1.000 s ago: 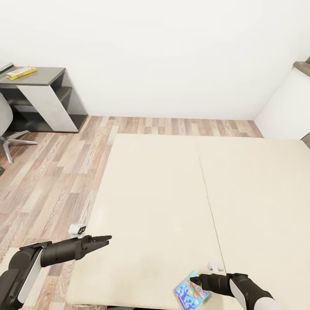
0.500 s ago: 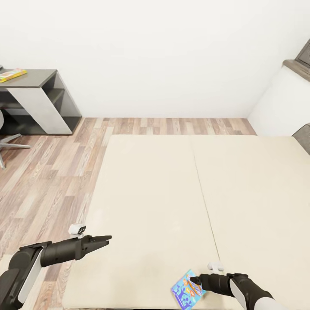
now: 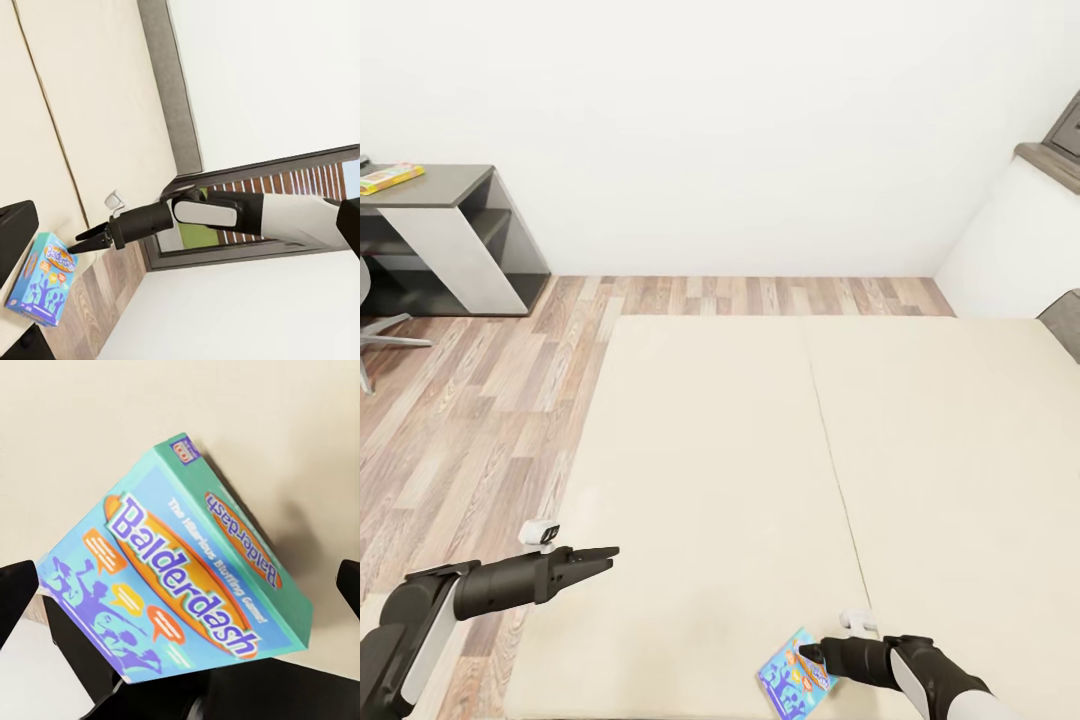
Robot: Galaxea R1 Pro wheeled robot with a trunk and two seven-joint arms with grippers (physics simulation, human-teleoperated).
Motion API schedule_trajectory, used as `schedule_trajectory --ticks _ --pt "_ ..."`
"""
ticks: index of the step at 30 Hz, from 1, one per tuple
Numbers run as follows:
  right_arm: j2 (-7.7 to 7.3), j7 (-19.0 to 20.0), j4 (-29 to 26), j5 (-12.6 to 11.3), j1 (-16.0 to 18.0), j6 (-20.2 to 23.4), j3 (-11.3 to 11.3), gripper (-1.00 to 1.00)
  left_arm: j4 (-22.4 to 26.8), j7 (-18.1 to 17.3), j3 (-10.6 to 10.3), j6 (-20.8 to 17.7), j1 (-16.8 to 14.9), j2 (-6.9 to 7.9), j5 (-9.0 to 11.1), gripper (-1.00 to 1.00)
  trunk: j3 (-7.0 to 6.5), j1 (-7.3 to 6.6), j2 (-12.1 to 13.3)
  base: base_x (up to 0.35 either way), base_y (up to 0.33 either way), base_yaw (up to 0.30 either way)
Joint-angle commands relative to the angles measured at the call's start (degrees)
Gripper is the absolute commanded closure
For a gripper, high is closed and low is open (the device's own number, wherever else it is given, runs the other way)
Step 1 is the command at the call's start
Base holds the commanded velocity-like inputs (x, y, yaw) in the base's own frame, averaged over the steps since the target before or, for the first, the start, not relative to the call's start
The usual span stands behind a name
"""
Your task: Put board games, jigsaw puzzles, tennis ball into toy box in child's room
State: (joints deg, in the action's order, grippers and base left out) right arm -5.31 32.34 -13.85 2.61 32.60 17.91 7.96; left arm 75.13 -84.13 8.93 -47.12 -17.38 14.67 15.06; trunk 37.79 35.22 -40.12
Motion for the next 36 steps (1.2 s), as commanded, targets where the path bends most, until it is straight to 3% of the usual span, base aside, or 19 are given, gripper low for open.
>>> schedule_trajectory --ticks 1,18,25,36 --pt "0.03 0.3 0.0 0.3 0.0 0.5 0.5 -1.0 0.0 -0.2 0.0 -0.6 0.0 -0.05 0.1 -1.0 0.04 0.01 0.0 0.0 0.0 0.0" --pt "0.19 0.1 0.4 0.2 0.0 1.7 0.6 -1.0 0.0 -0.3 0.0 -0.6 0.0 -0.06 0.1 -1.0 0.04 0.01 0.0 0.0 0.0 0.0" --pt "0.28 -0.1 0.4 -0.2 0.0 6.9 0.8 -1.0 0.0 -0.3 0.0 -0.6 0.0 0.0 0.1 -1.0 0.04 0.01 0.0 0.0 0.0 0.0" --pt "0.31 -0.7 0.4 -0.3 0.0 8.1 0.9 -1.0 0.0 -0.3 0.0 -0.6 0.0 0.01 0.1 -1.0 0.04 0.01 0.0 0.0 0.0 0.0"
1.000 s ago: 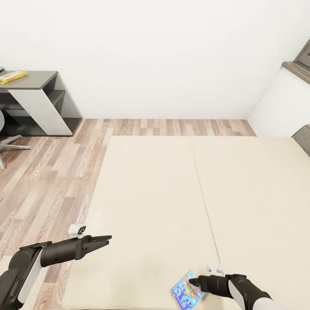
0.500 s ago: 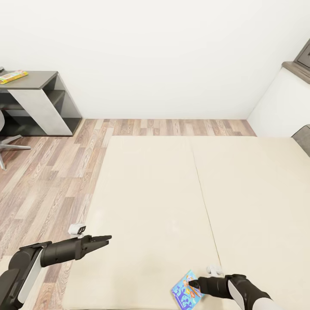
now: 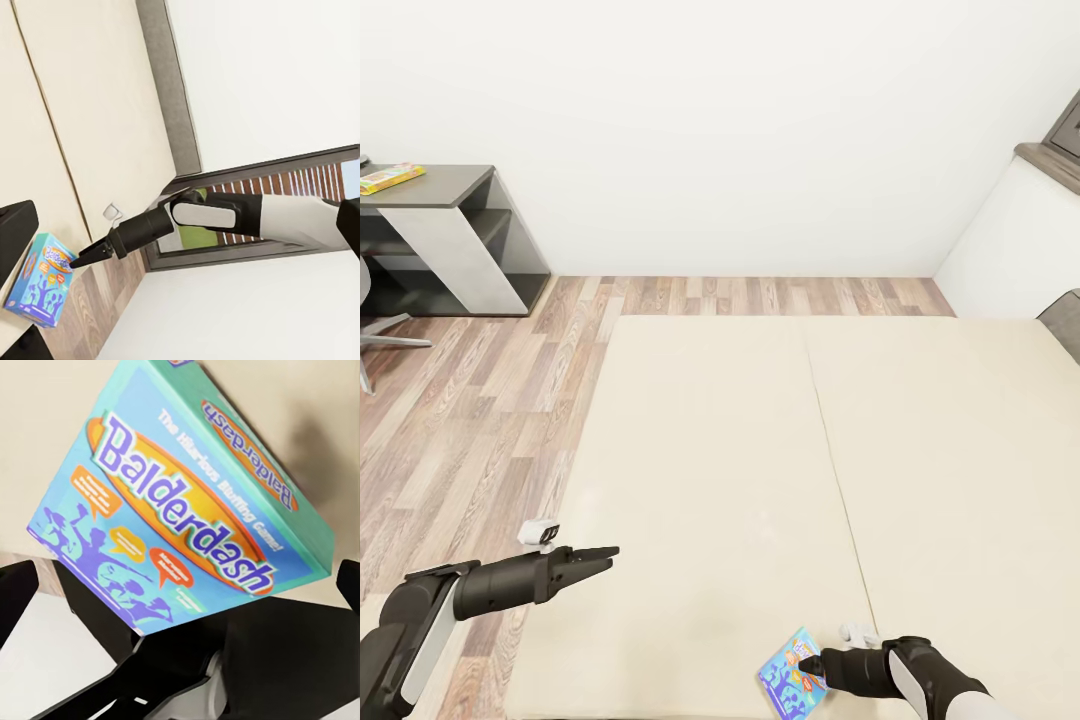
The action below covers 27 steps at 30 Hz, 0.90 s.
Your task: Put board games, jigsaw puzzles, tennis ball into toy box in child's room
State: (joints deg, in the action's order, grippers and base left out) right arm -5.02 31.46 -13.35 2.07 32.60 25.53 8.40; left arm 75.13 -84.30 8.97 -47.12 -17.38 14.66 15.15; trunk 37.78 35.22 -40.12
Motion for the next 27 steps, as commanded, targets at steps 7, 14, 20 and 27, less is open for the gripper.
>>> schedule_trajectory --ticks 7,14,20,27 --pt "0.04 -0.4 -0.1 0.2 0.0 0.5 0.5 -1.0 0.0 -0.2 0.0 -0.6 0.0 0.04 0.1 -1.0 0.05 0.01 0.0 0.0 0.0 0.0" --pt "0.1 -2.0 -0.1 0.2 0.0 0.9 0.4 -1.0 0.0 -0.2 0.0 -0.6 0.0 0.1 0.1 -1.0 0.05 0.01 0.0 0.0 0.0 0.0" --pt "0.17 -3.3 -0.1 0.1 0.0 2.6 0.4 -1.0 0.0 -0.2 0.0 -0.6 0.0 0.1 0.1 -1.0 0.05 0.01 0.0 0.0 0.0 0.0" --pt "0.19 -3.6 -0.1 0.1 0.0 2.8 0.4 -1.0 0.0 -0.3 0.0 -0.6 0.0 0.1 0.1 -1.0 0.05 0.01 0.0 0.0 0.0 0.0"
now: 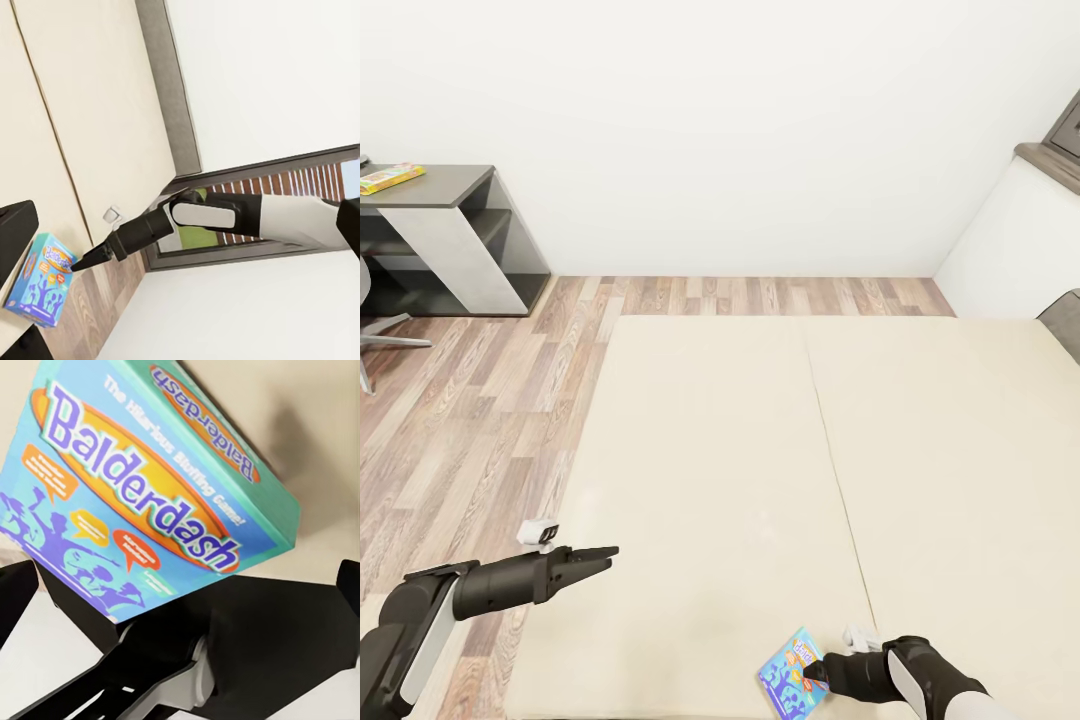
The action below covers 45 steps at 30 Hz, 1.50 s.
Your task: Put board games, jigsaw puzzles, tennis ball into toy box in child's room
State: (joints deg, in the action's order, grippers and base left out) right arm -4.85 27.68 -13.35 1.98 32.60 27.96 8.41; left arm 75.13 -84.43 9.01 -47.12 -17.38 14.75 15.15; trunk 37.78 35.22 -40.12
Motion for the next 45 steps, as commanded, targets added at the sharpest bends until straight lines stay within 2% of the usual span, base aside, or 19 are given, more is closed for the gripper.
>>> schedule_trajectory --ticks 1,12,17,19,22,45 --pt "0.02 0.2 -0.1 0.2 0.0 0.4 0.4 -1.0 0.0 -0.2 0.1 -0.6 0.0 0.02 0.1 -1.0 0.05 0.01 0.0 0.0 0.0 0.0" --pt "0.05 0.2 -0.1 0.2 0.0 0.5 0.4 -1.0 0.0 -0.3 0.7 -0.6 0.0 0.01 0.1 -1.0 0.05 0.01 0.0 0.0 0.0 0.0" --pt "1.46 -0.5 -0.1 0.6 0.0 0.3 0.2 -1.0 0.0 -0.3 0.7 -0.6 0.0 0.01 0.1 -1.0 0.05 0.01 0.0 0.0 0.0 0.0" --pt "2.25 -2.0 -0.1 0.7 0.0 0.0 0.2 -1.0 0.0 -0.3 0.7 -0.6 0.0 0.01 0.1 -1.0 0.05 0.01 0.0 0.0 0.0 0.0" --pt "2.69 -4.3 -0.1 0.8 0.0 -0.4 0.2 -1.0 0.0 -0.3 0.7 -0.6 0.0 0.01 0.1 -1.0 0.05 0.01 0.0 0.0 0.0 0.0" --pt "2.93 -5.4 -0.2 0.3 0.0 -0.6 0.2 -1.0 0.0 -0.3 0.7 -0.7 0.0 0.02 0.1 -1.0 0.05 0.01 0.0 0.0 0.0 0.0"
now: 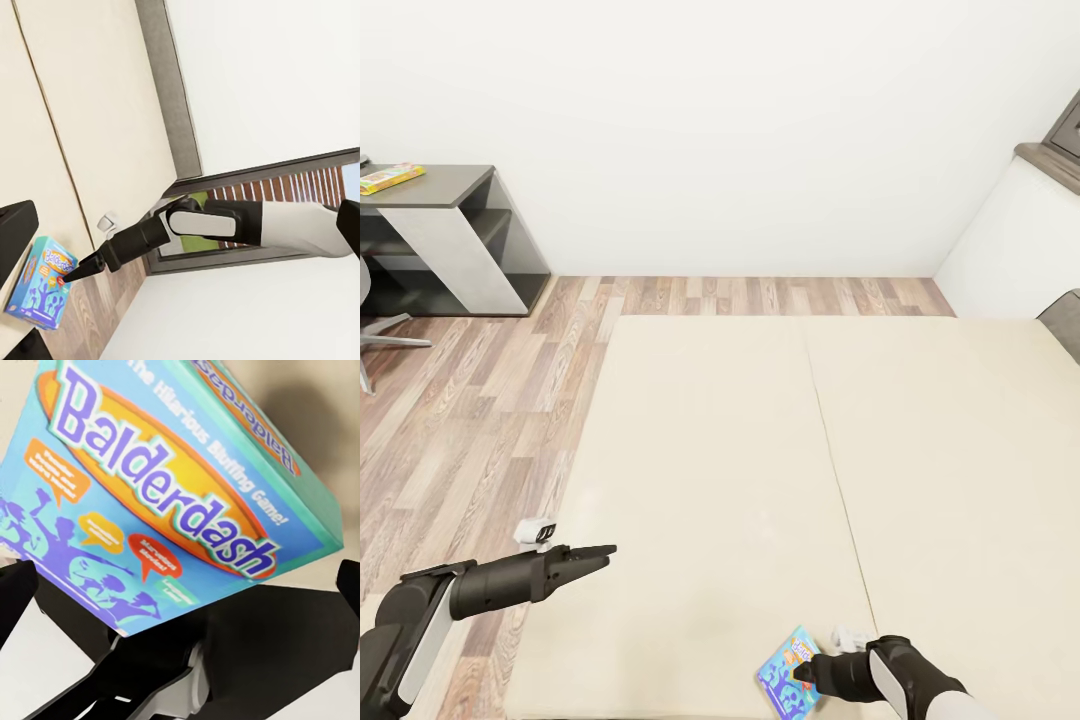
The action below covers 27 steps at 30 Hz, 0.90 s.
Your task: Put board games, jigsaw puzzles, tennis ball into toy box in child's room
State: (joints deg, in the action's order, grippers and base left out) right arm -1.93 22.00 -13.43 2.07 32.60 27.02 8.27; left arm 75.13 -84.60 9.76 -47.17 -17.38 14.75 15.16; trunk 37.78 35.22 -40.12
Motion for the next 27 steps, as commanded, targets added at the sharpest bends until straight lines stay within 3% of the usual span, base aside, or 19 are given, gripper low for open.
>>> schedule_trajectory --ticks 1,27 --pt "0.03 0.2 -0.1 0.2 0.0 0.4 0.4 -1.0 0.0 -0.2 0.0 -0.6 0.0 0.01 0.0 -1.0 0.05 0.01 0.0 0.0 0.0 0.0" --pt "0.09 0.2 -0.1 0.1 0.0 -1.7 0.3 -1.0 0.0 -0.1 0.0 -0.6 0.0 0.01 0.0 -1.0 1.38 0.01 0.0 0.0 0.0 0.0"
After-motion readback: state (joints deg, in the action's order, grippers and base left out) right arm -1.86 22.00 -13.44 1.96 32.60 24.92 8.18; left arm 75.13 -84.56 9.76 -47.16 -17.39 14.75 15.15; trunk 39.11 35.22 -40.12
